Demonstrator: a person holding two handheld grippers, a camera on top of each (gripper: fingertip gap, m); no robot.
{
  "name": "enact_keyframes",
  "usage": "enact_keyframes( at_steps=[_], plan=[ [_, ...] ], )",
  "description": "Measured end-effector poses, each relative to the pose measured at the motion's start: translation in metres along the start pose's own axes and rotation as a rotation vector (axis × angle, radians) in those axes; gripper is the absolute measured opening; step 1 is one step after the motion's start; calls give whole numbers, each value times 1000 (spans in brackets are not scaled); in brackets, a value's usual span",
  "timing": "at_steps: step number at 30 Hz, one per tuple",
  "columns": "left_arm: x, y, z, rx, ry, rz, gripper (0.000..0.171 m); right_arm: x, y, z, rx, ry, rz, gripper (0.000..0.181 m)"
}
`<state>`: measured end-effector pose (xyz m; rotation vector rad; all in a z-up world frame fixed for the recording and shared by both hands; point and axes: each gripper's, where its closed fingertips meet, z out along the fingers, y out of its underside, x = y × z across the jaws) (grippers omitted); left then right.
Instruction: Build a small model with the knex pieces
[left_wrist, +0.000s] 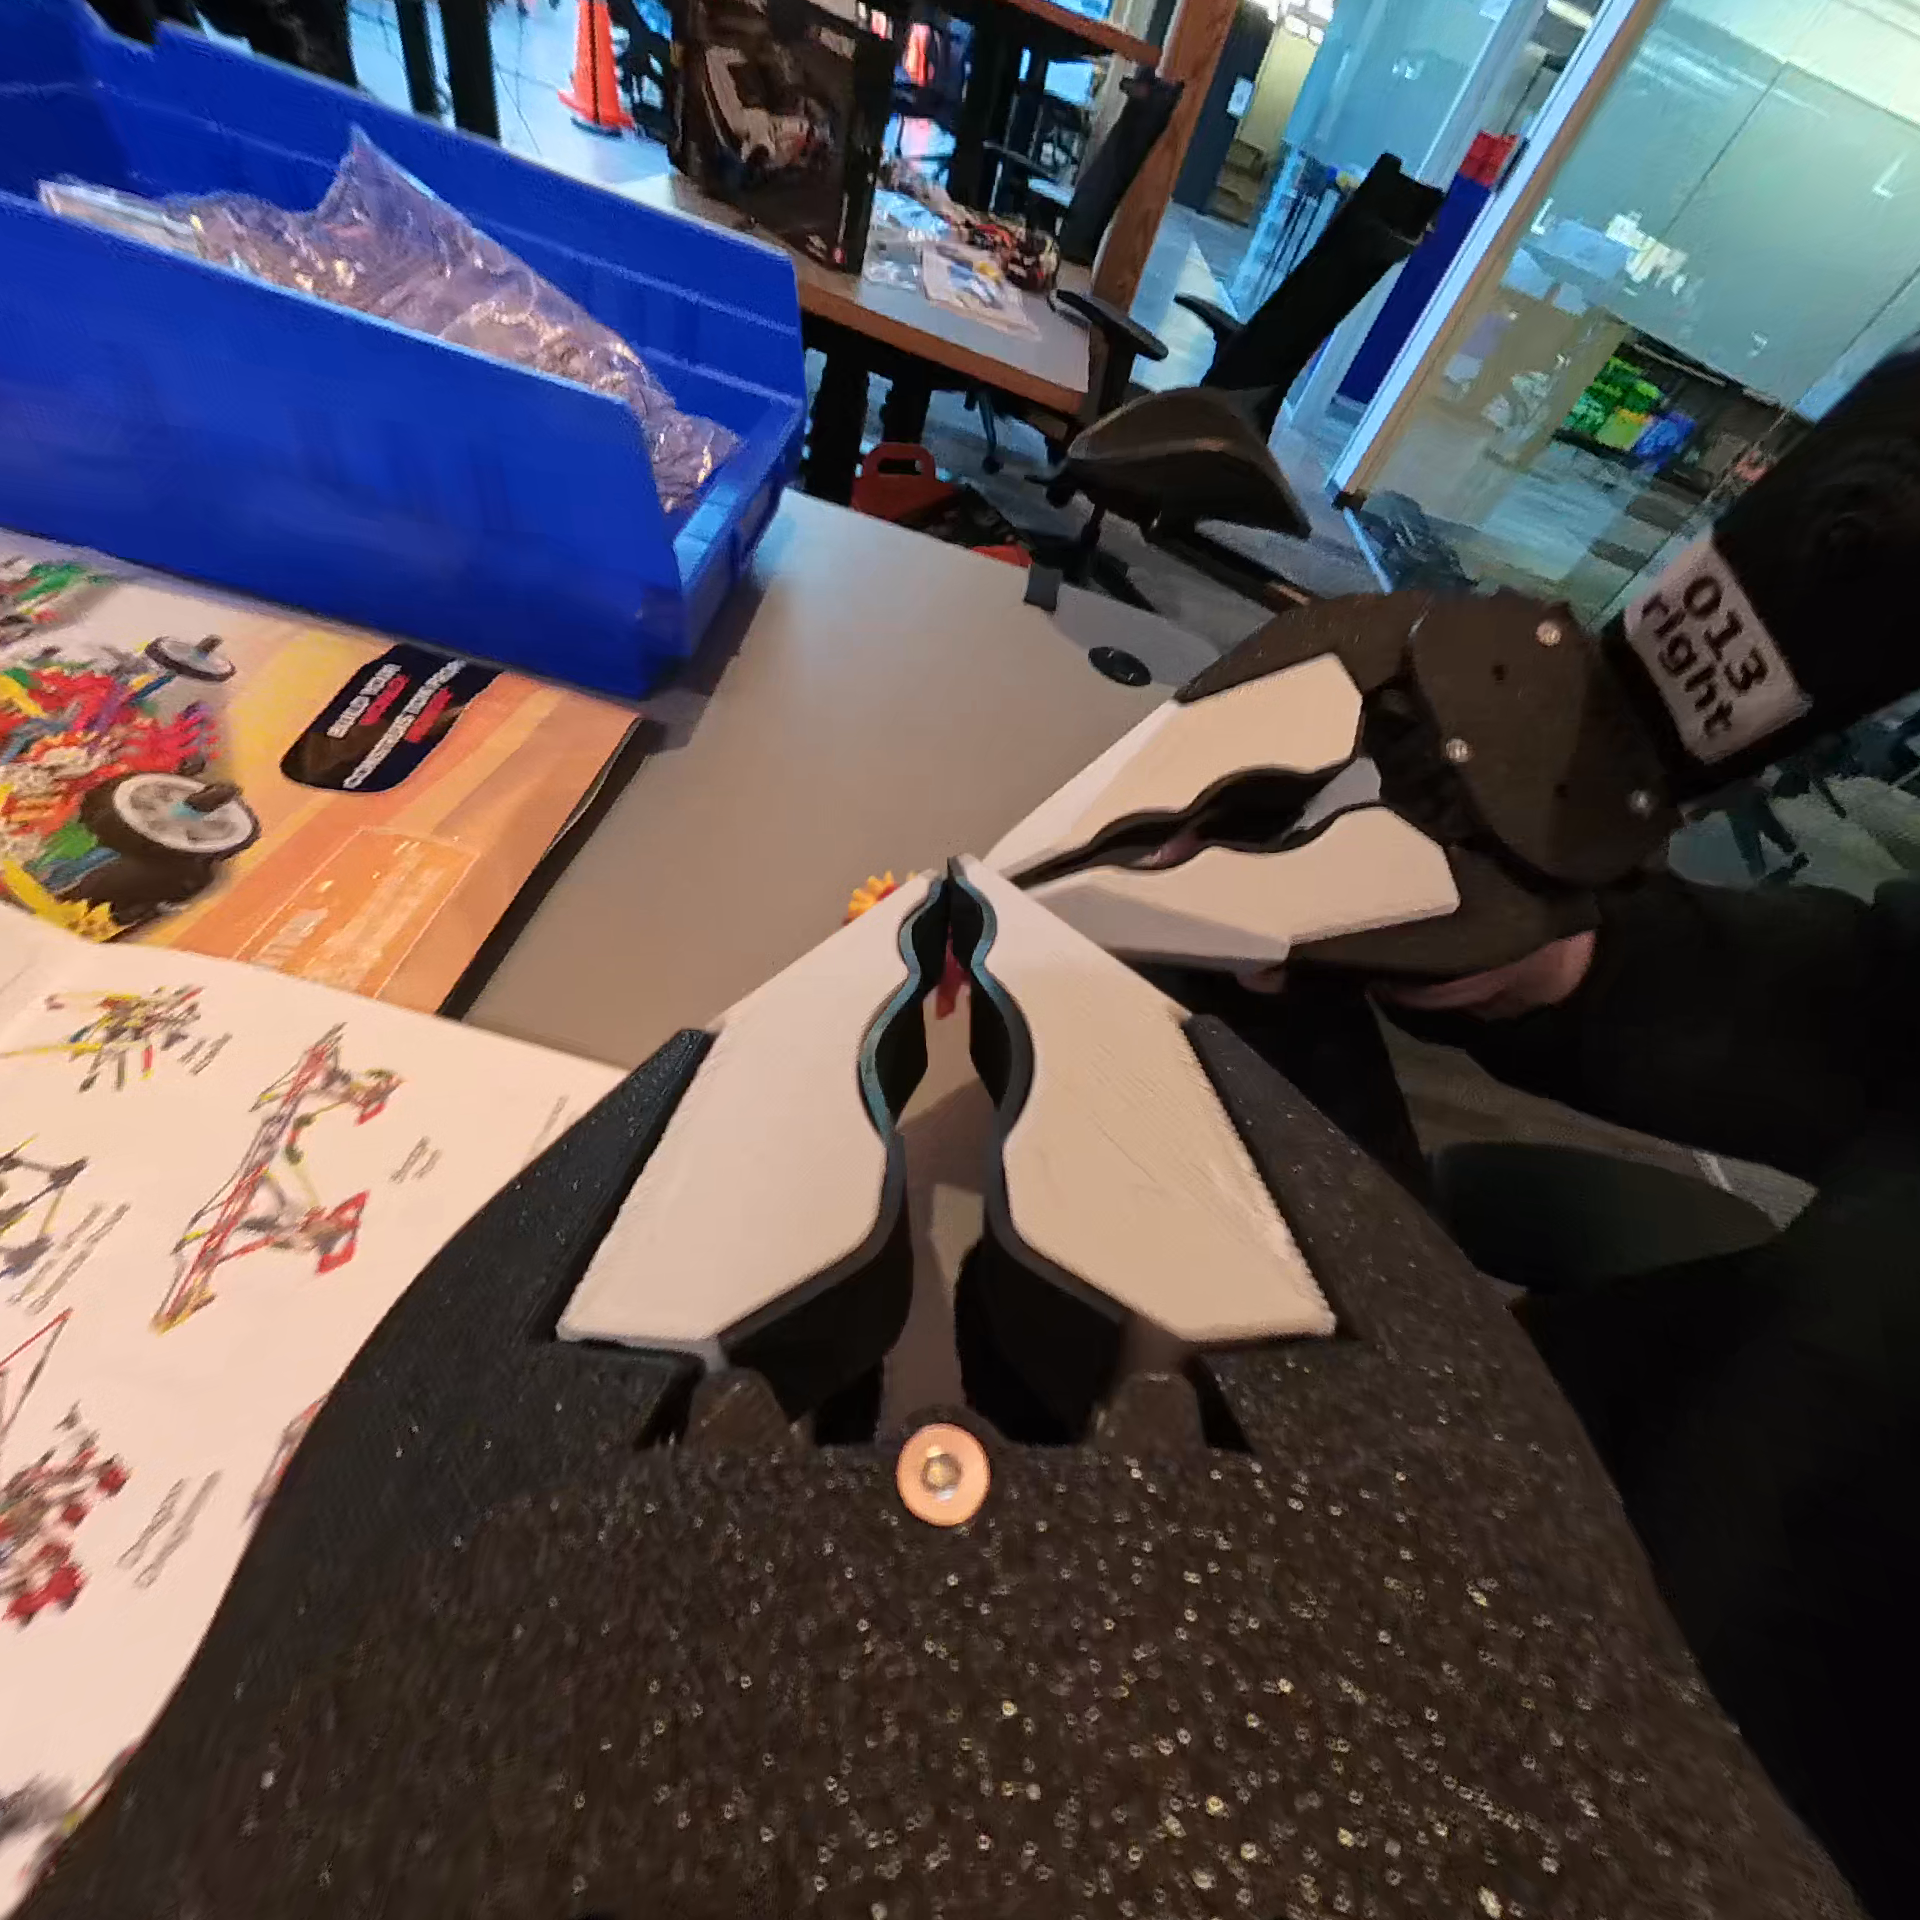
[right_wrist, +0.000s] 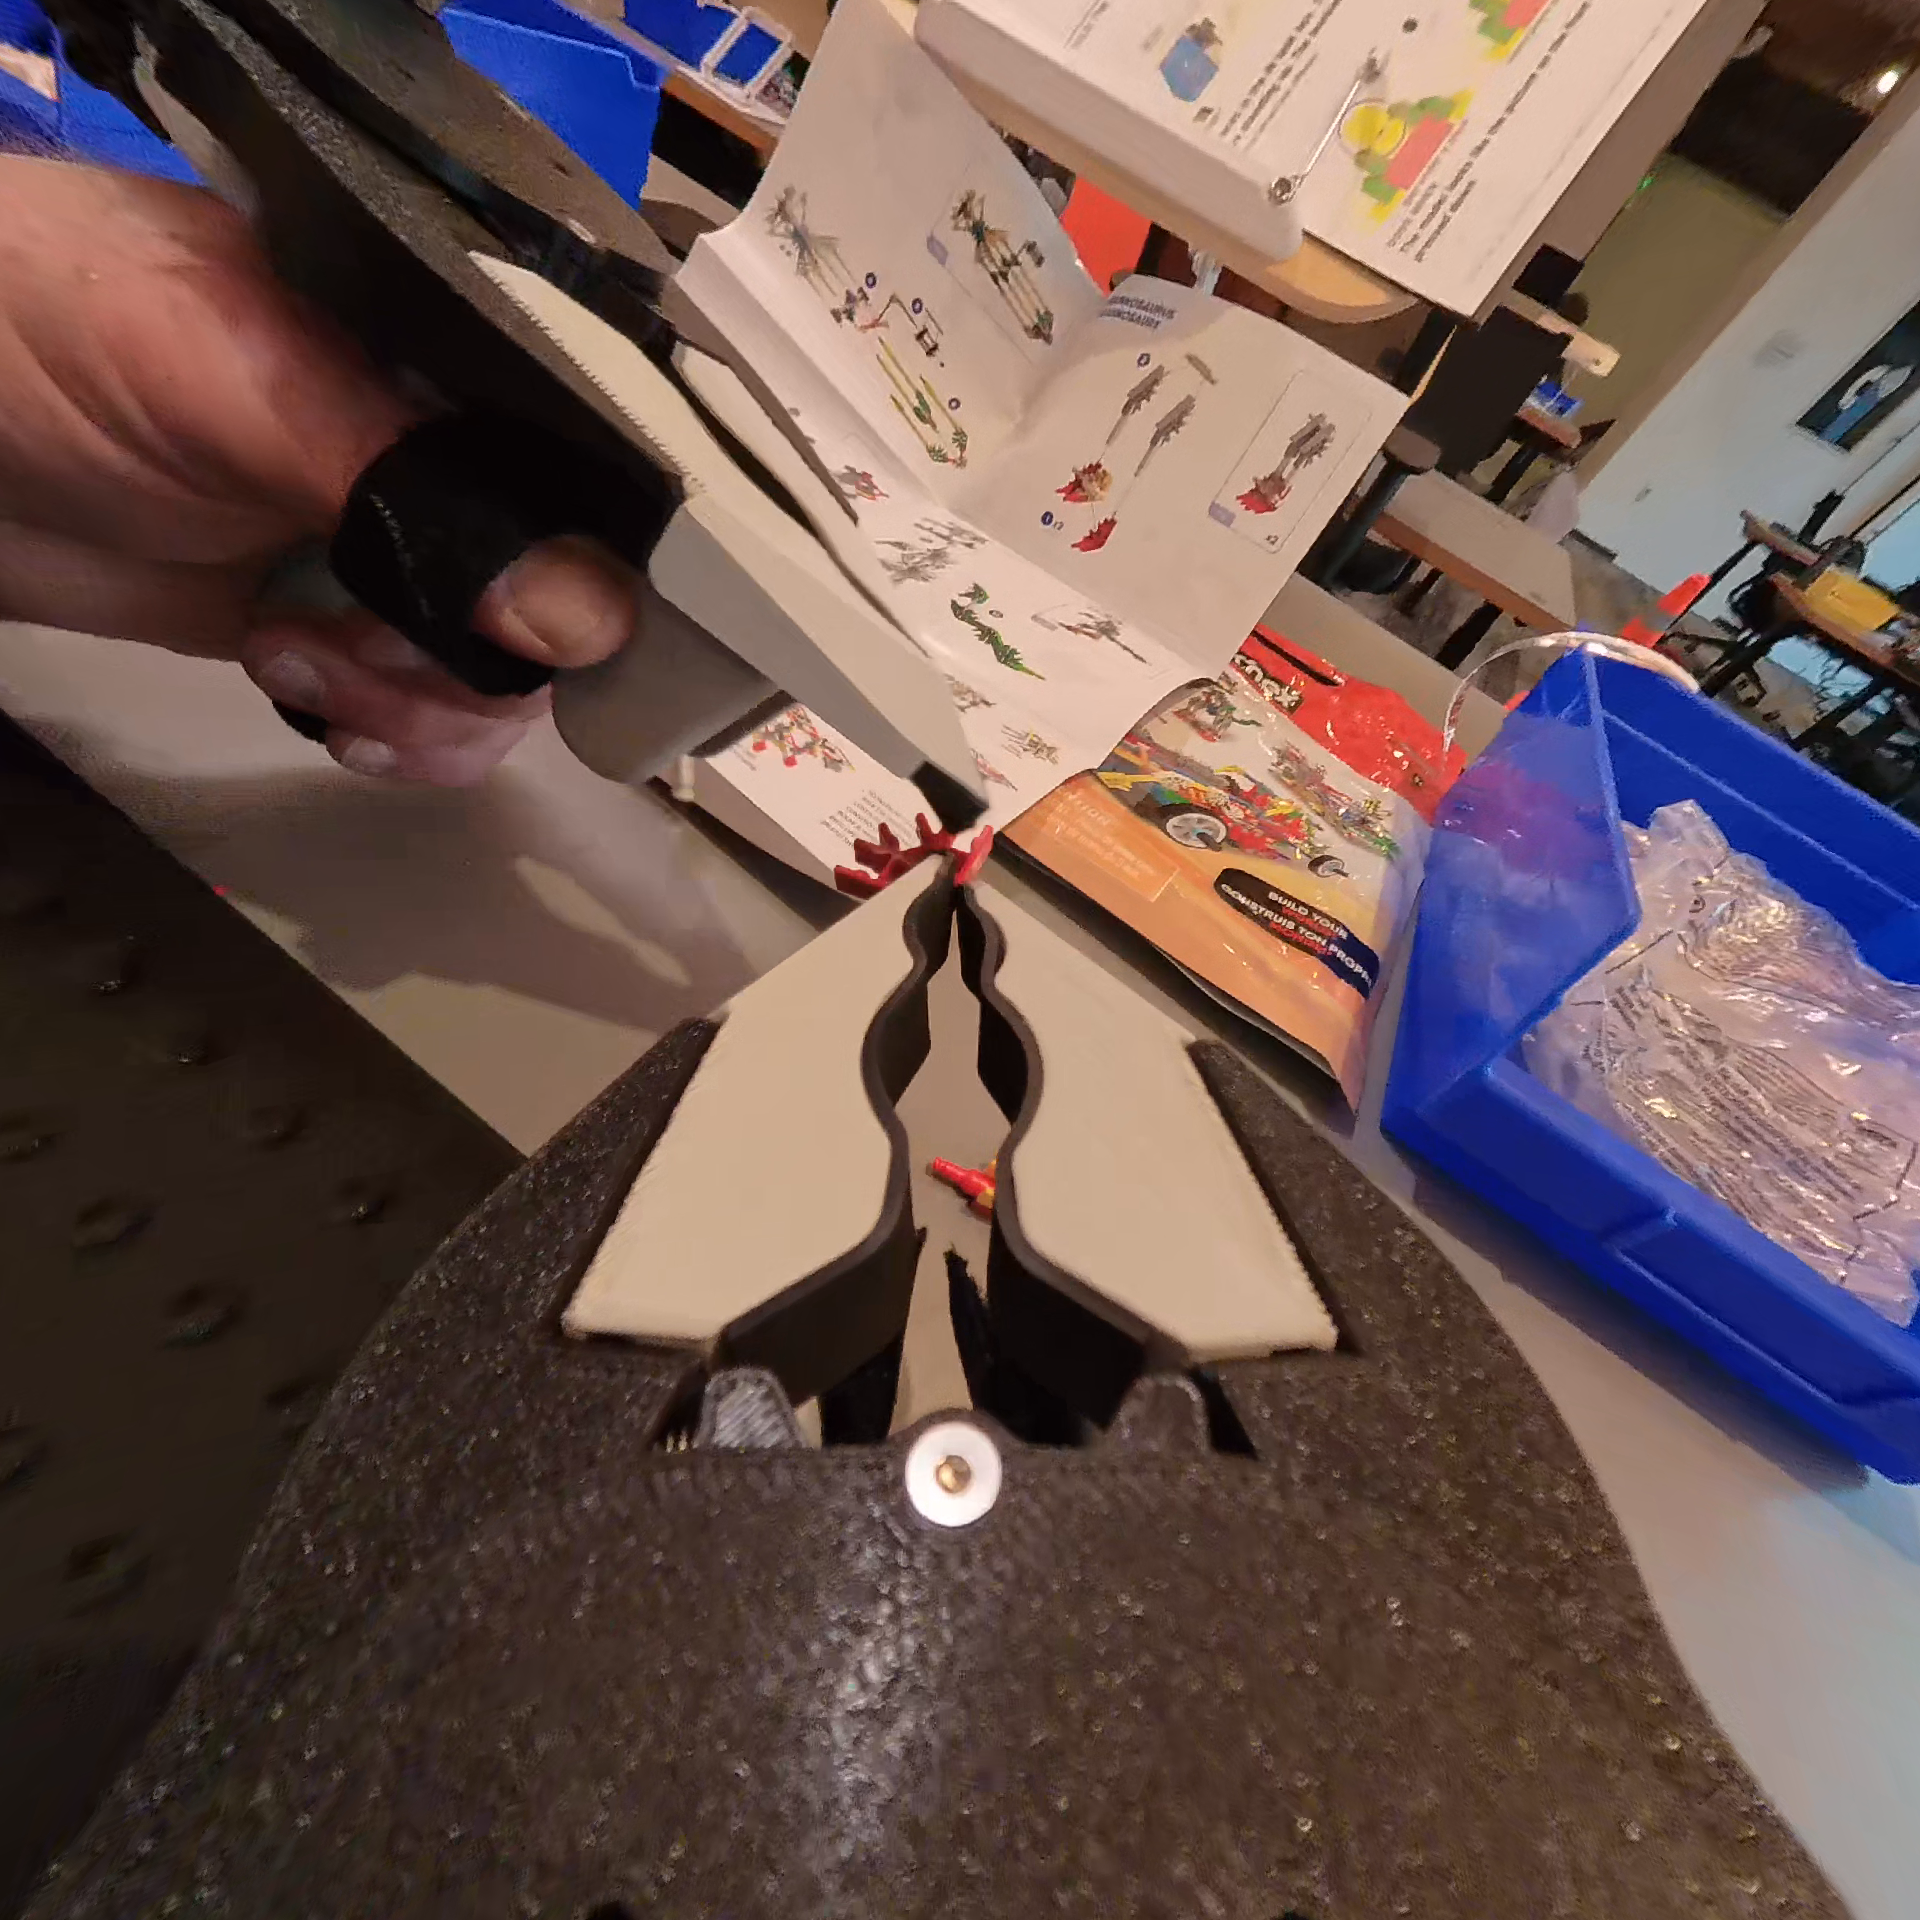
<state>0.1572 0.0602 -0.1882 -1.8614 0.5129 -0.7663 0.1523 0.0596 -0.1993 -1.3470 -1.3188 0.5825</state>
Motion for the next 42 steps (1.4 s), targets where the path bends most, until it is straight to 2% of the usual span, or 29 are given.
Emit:
enact_keyframes(
  at_steps=[4,10,16,21,24,28,32,36,38,42],
  plan=[
    [-16,3,-16,-43,-4,-20,0,5,1,0,1,-22,71,0],
    [-31,7,-54,-151,-70,73,0,-9,-3,5,-27,-117,52,0],
    [-31,50,-128,-376,-222,185,24,-23,-10,9,-27,-208,69,0],
    [-9,99,-182,-559,-350,190,43,-34,-12,13,-32,-236,49,0],
    [8,122,-205,-659,-365,181,36,-45,-16,16,-28,-263,38,0],
    [13,134,-216,-721,-368,180,25,-55,-16,21,-45,-279,4,0],
    [16,143,-206,-754,-334,170,9,-55,-16,21,-40,-275,7,0],
    [13,151,-198,-762,-306,129,4,-53,-17,20,-32,-277,27,0],
    [1,153,-199,-795,-348,158,2,-53,-17,21,-33,-279,26,0],
    [-4,153,-186,-793,-340,174,1,-54,-16,21,-34,-287,28,0]
  ],
)
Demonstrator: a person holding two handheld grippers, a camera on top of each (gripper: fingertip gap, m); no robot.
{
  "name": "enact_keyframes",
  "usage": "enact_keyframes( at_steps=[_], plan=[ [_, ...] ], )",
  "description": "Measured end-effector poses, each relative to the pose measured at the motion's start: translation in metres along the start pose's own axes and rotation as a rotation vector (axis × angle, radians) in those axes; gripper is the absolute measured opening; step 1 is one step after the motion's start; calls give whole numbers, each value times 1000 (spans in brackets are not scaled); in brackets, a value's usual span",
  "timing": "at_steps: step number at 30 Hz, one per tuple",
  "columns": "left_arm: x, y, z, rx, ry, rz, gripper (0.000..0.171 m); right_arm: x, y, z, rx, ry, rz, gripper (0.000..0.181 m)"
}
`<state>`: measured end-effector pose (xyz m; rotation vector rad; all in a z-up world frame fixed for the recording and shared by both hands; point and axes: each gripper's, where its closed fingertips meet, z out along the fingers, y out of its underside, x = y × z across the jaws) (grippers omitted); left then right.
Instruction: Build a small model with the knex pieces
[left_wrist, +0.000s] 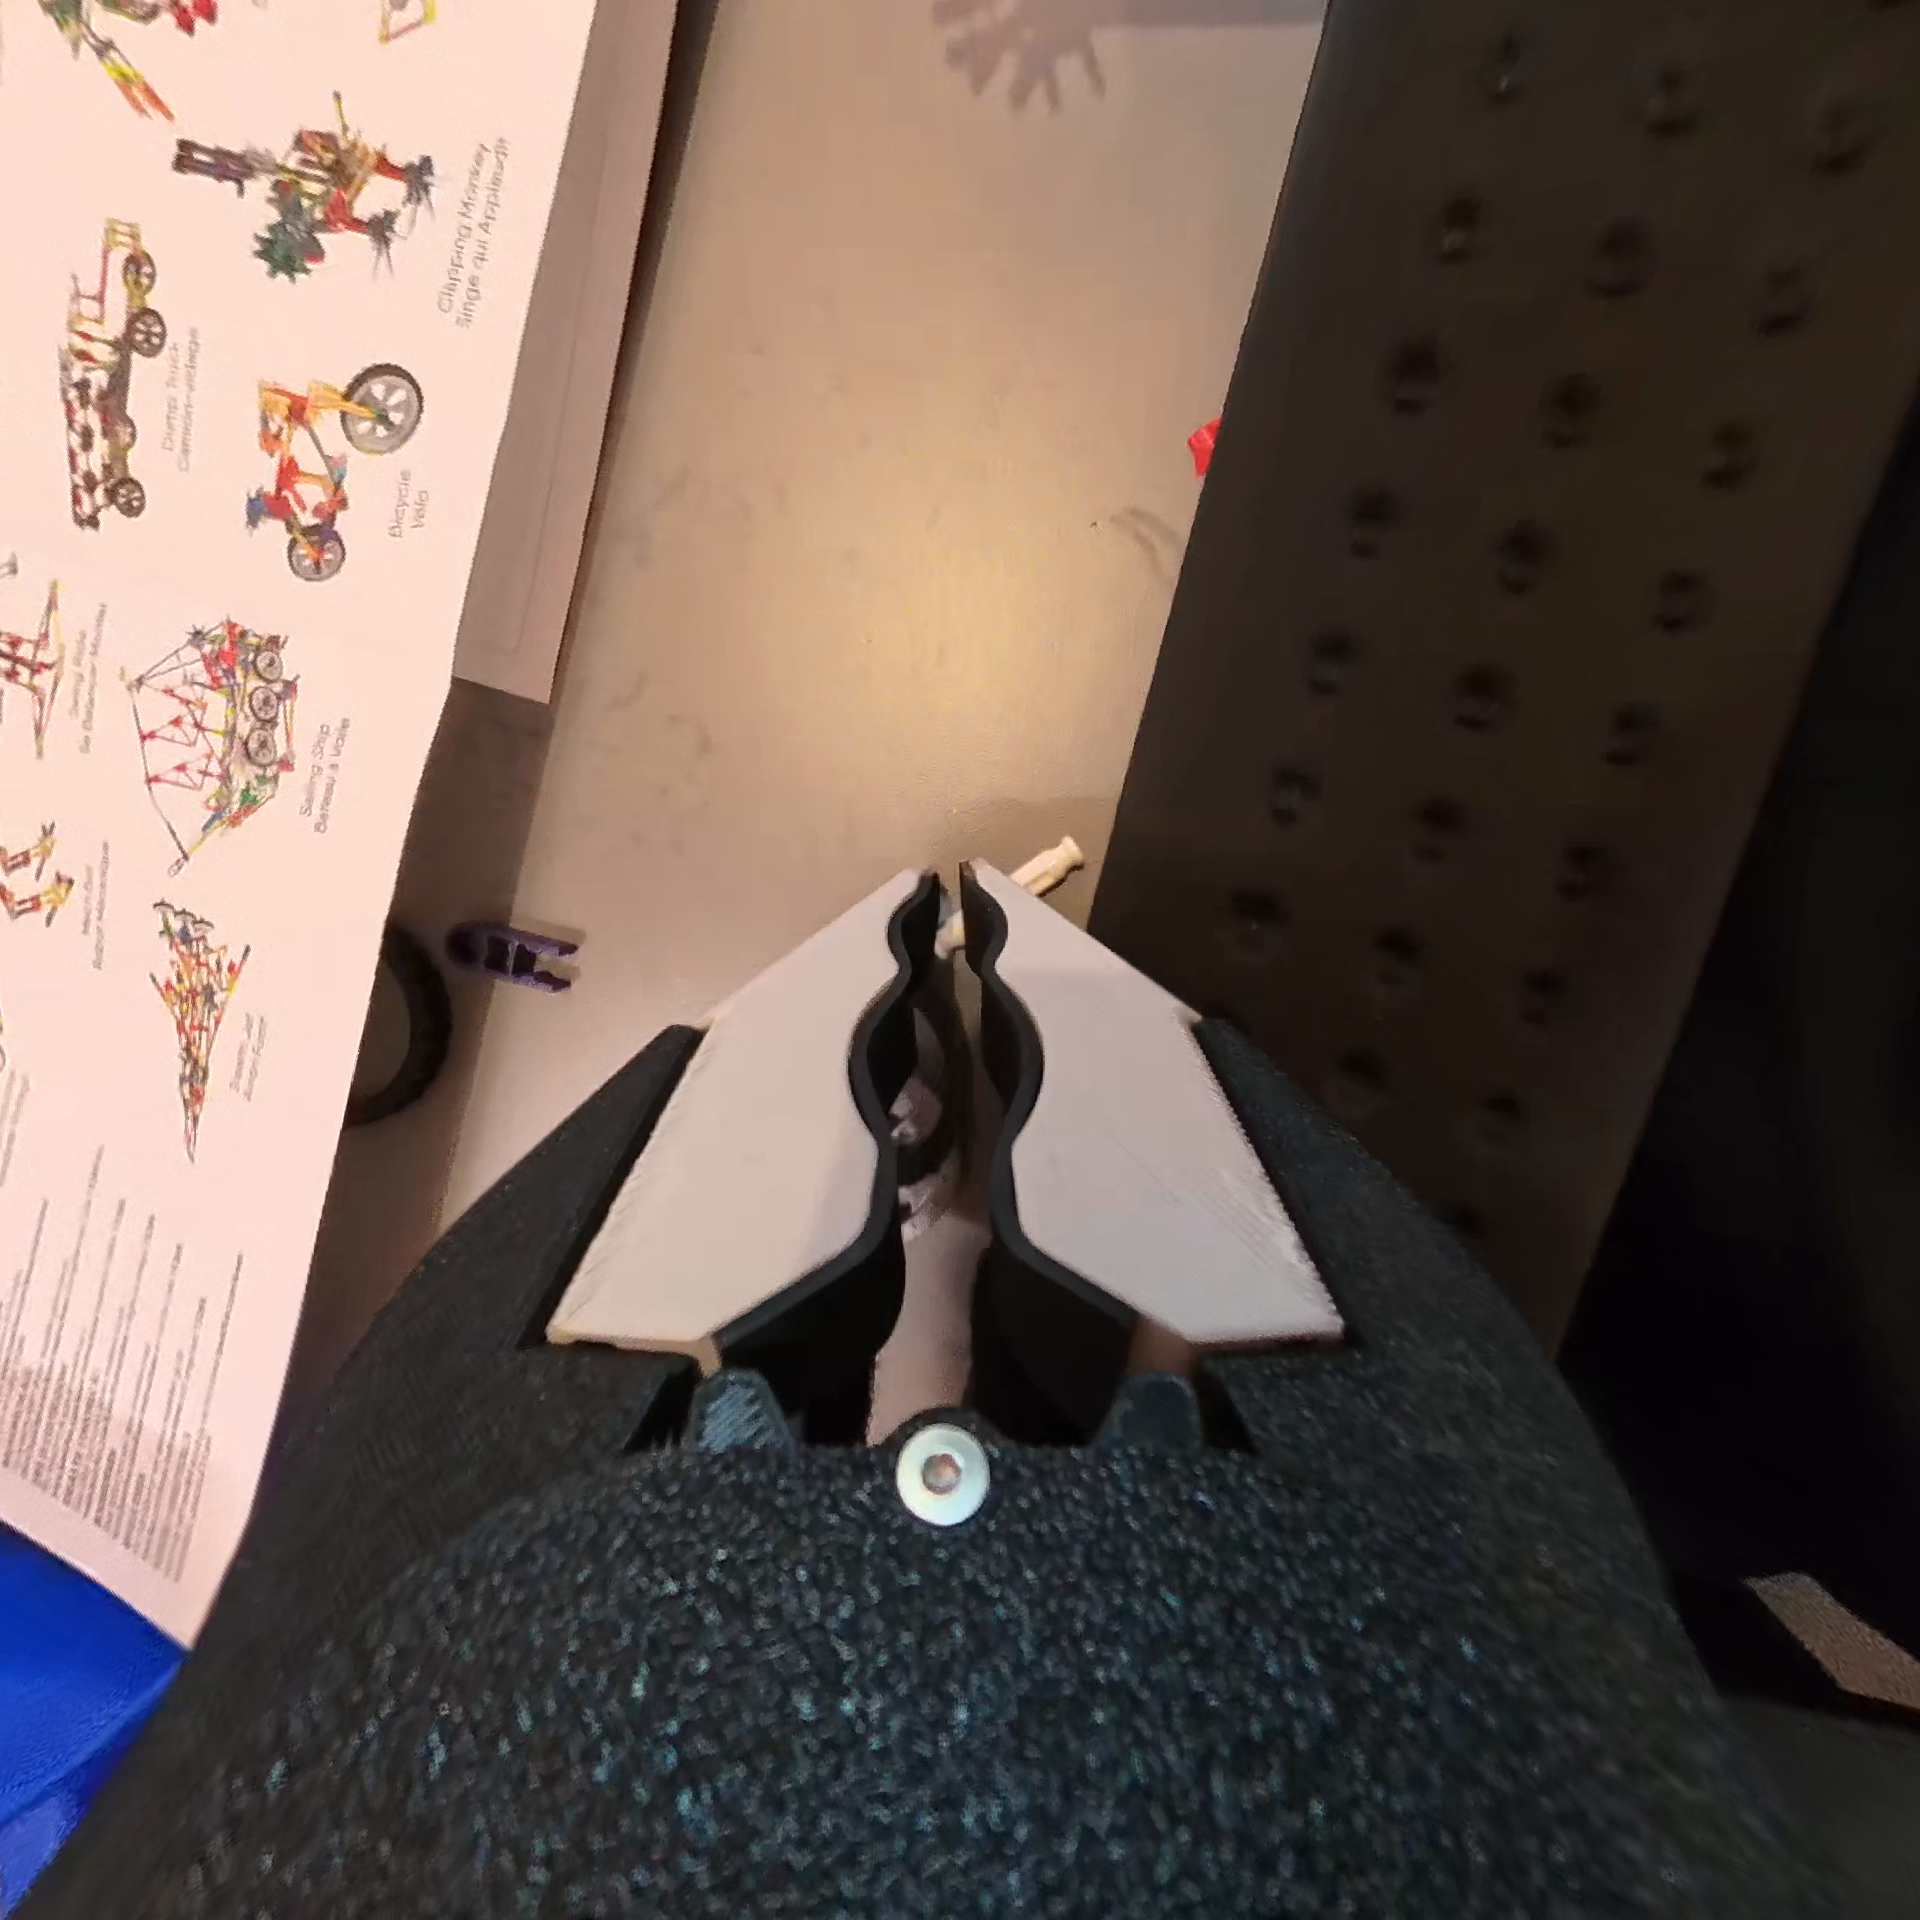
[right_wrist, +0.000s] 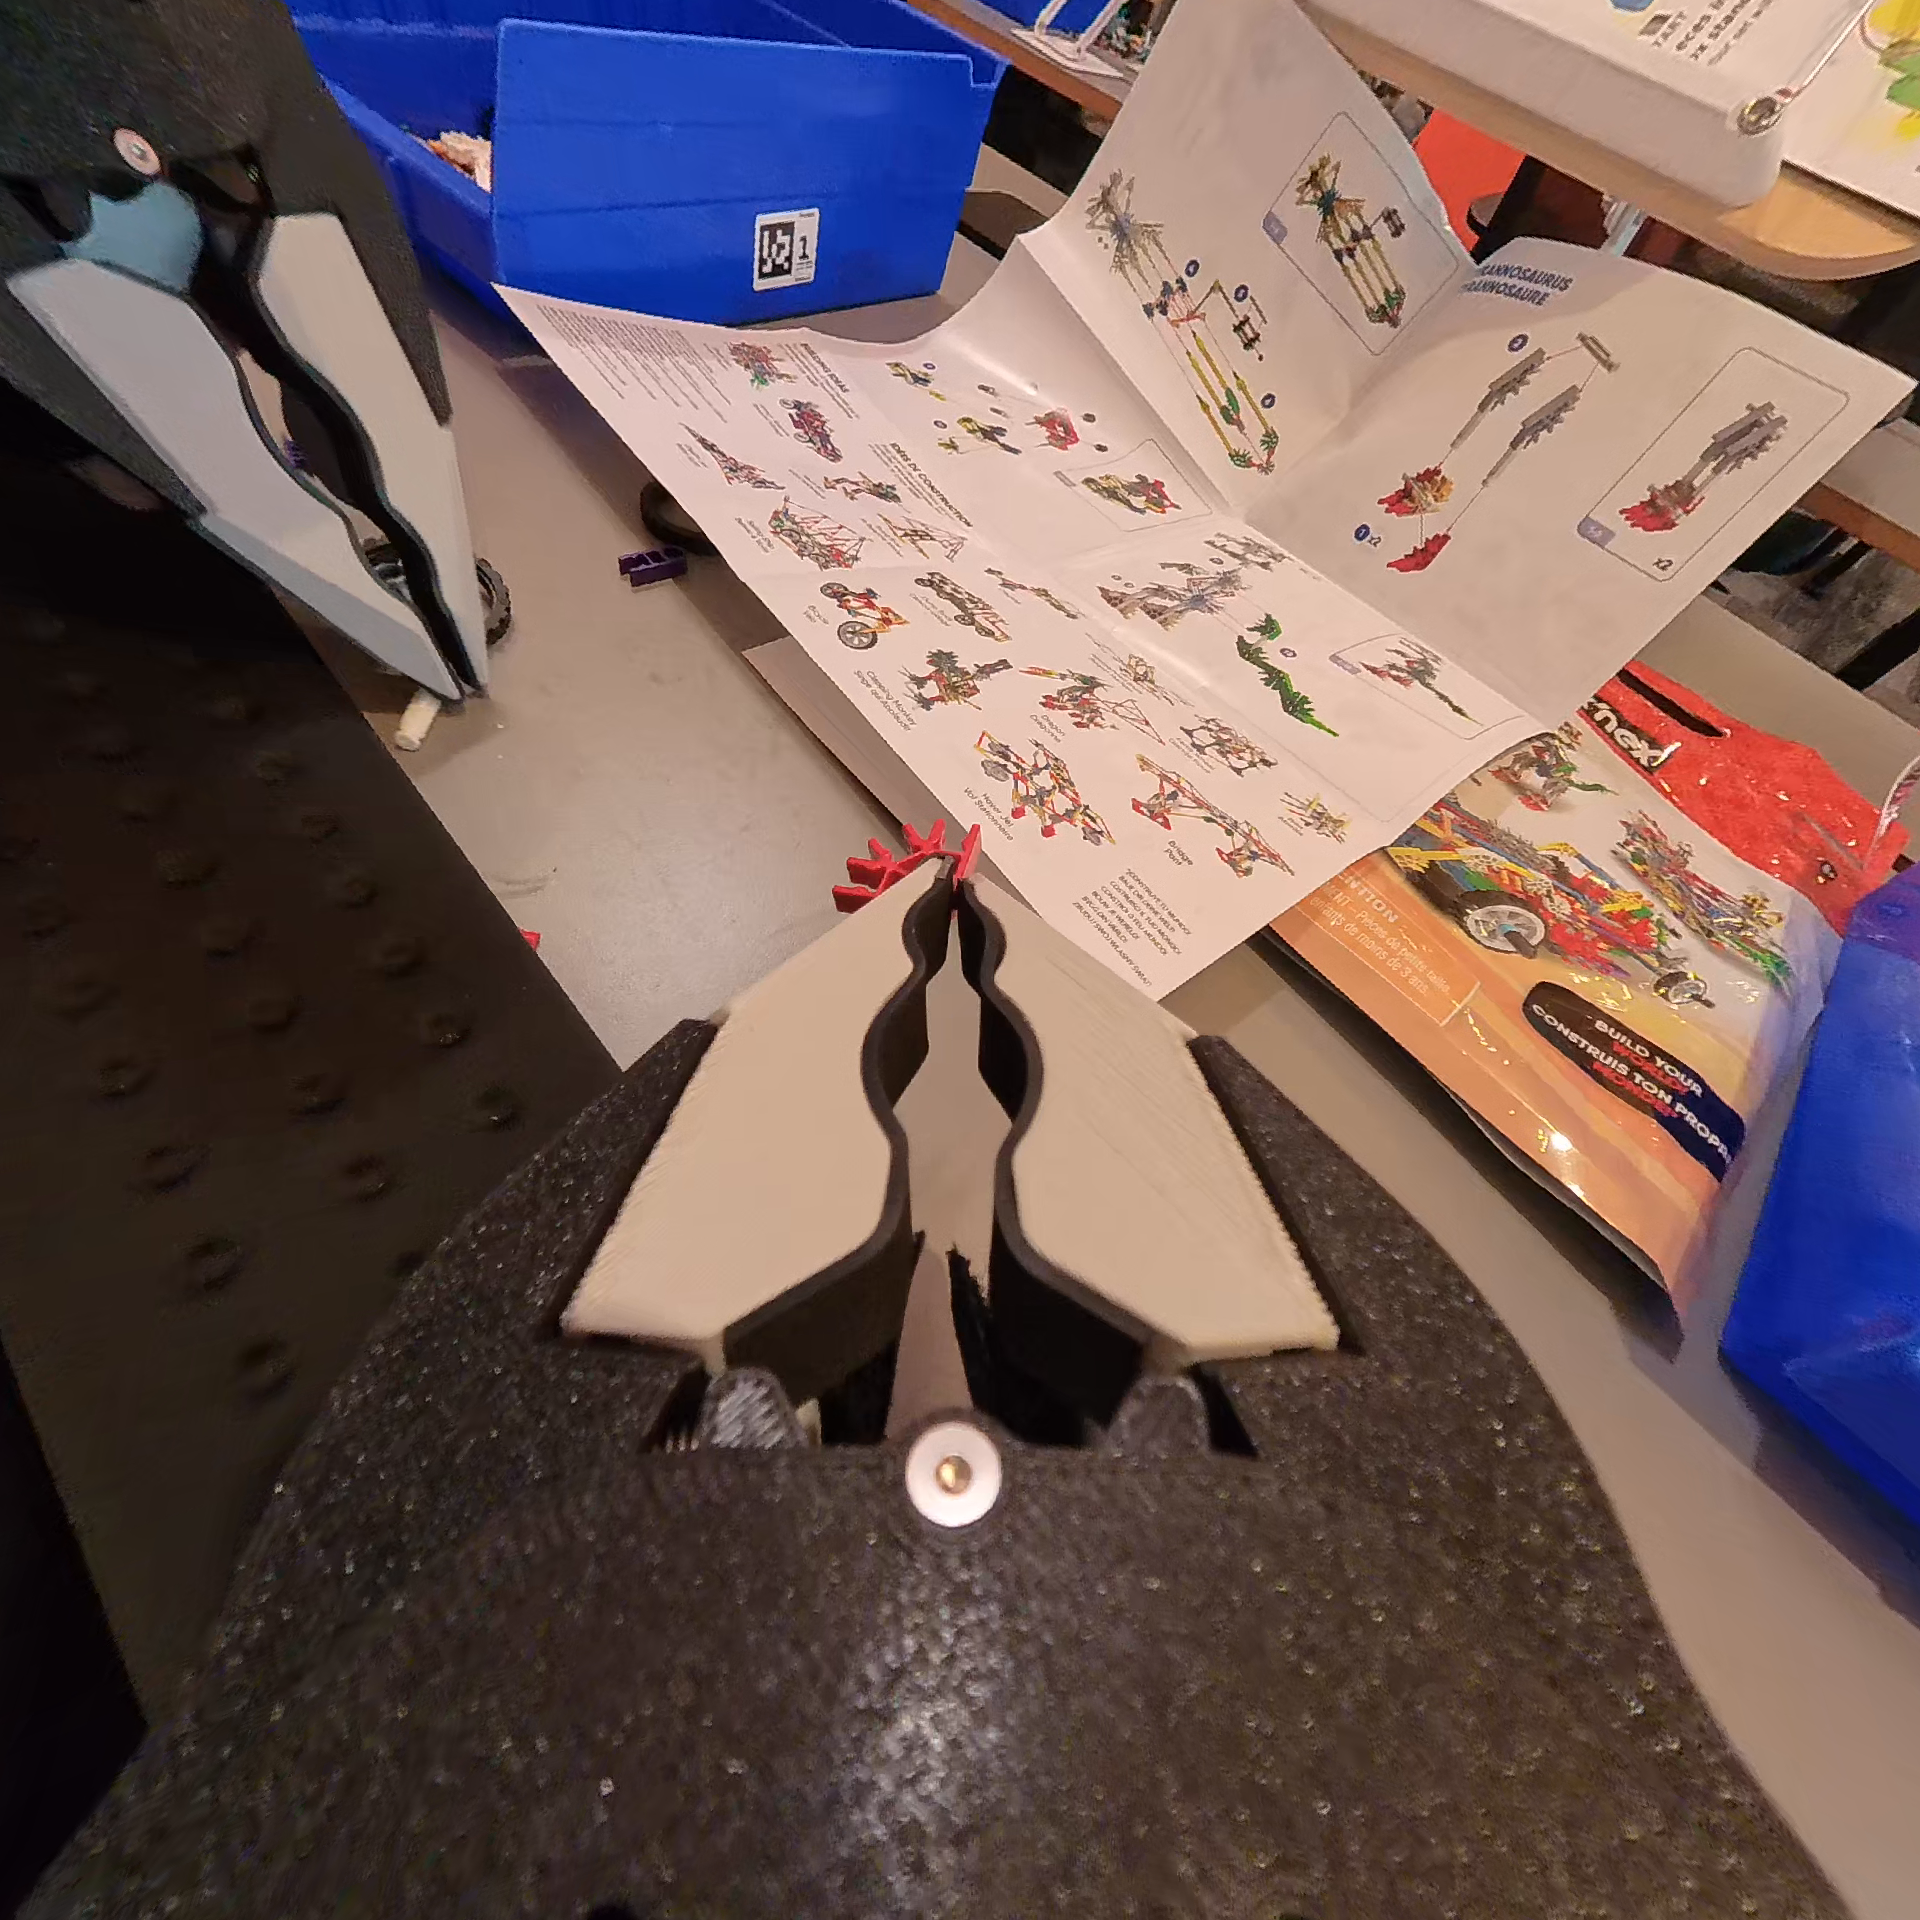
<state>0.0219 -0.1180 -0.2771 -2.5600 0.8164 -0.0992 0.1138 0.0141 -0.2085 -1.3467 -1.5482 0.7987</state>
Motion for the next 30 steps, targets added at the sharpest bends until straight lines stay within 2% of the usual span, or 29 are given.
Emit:
enact_keyframes(
  at_steps=[4,6,10,13,15,17,19,26,30],
  plan=[
    [-16,-5,-2,27,-87,-2,6,1,-1,-2,15,-2,13,0],
    [-13,-5,-12,45,-67,14,11,2,-2,-2,20,-4,18,0],
    [-4,0,-22,58,-24,201,11,0,-2,-2,23,-21,20,0],
    [0,4,-11,23,-2,326,15,0,-2,-2,27,-26,22,0],
    [1,8,-2,-6,19,371,11,1,-3,-3,33,-24,27,0],
    [6,4,0,16,68,365,3,1,-3,-4,35,-23,31,0],
    [5,1,2,9,75,325,3,1,-2,-3,31,-28,38,0],
    [-6,-23,15,51,19,195,3,-3,2,1,-20,-85,58,0],
    [-7,-37,21,97,30,143,3,-17,23,13,-193,-142,-18,0]
  ],
)
